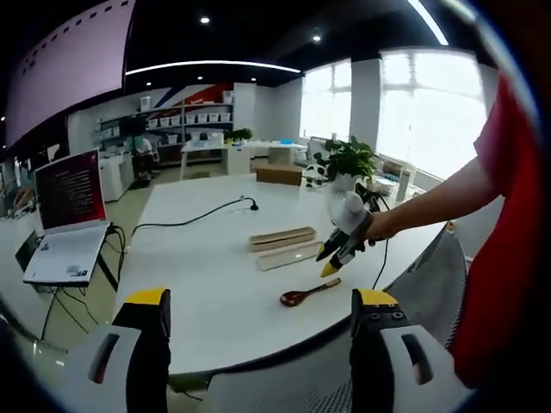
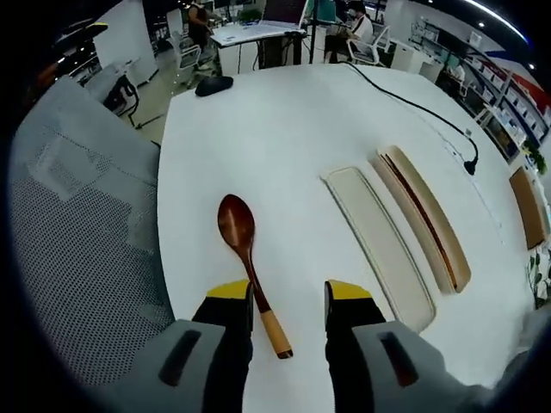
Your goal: Arrange the utensils inside the cutlery case until each visible utensil rests in its matching compartment.
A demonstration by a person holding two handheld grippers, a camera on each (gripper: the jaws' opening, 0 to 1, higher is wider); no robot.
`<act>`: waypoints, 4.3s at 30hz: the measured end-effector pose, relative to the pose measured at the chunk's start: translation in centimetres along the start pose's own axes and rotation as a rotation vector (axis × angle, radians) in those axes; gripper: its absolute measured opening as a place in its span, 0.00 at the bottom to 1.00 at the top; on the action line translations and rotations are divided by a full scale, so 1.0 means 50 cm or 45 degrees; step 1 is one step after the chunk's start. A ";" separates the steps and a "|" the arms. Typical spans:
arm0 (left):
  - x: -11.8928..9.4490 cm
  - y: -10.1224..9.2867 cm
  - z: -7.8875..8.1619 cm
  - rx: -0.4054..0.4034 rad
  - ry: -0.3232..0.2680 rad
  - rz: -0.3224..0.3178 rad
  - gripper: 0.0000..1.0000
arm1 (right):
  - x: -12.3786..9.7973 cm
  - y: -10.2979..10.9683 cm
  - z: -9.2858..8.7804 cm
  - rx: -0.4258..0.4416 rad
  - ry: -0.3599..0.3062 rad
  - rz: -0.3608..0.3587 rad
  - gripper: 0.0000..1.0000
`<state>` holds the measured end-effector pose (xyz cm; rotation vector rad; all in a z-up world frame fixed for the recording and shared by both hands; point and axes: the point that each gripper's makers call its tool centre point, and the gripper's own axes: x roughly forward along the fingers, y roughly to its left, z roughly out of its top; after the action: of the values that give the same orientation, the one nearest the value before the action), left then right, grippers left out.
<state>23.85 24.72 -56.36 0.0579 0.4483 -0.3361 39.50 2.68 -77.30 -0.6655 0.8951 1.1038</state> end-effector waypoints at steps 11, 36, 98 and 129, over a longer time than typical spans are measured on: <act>-0.005 -0.001 -0.007 -0.005 0.008 -0.002 0.88 | 0.009 0.016 -0.002 -0.031 0.006 0.013 0.27; -0.016 0.007 -0.025 -0.017 0.032 0.028 0.87 | 0.078 0.053 -0.023 -0.195 0.160 0.127 0.17; -0.011 -0.002 -0.022 -0.006 0.030 0.028 0.86 | 0.056 0.042 -0.028 -0.209 0.149 0.112 0.02; 0.008 -0.014 -0.005 0.047 0.038 -0.015 0.85 | 0.011 -0.017 -0.018 -0.091 0.108 0.059 0.02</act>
<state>23.84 23.95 -56.73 0.0966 0.4720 -0.3559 40.16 1.94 -78.21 -0.7586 0.9510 1.1606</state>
